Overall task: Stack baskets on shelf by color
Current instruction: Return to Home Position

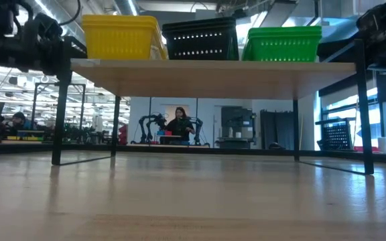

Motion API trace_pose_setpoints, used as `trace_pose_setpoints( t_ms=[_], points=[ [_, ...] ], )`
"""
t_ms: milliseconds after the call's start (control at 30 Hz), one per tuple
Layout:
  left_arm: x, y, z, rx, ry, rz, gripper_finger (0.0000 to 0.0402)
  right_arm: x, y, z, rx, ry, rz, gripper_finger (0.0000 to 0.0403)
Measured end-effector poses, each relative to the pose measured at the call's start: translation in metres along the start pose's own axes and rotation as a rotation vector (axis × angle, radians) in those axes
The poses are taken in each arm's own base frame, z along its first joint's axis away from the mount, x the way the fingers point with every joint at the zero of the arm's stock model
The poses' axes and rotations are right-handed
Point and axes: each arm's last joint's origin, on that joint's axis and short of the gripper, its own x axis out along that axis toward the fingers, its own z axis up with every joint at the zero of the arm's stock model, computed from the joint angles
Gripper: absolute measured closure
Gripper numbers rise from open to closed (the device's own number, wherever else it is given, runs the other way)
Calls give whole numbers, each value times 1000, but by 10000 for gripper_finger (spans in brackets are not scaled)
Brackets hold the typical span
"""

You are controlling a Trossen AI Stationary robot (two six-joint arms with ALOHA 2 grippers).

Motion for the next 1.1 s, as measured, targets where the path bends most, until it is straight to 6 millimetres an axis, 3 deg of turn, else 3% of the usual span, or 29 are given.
trace_pose_setpoints(
  t_ms=[233,1100],
  points=[
    [1,1,-7,49,16,6,402,0,0,-1,-124,16,6,403],
    [1,2,-7,31,19,35,401,0,0,-3,-120,29,7,402]
  ],
)
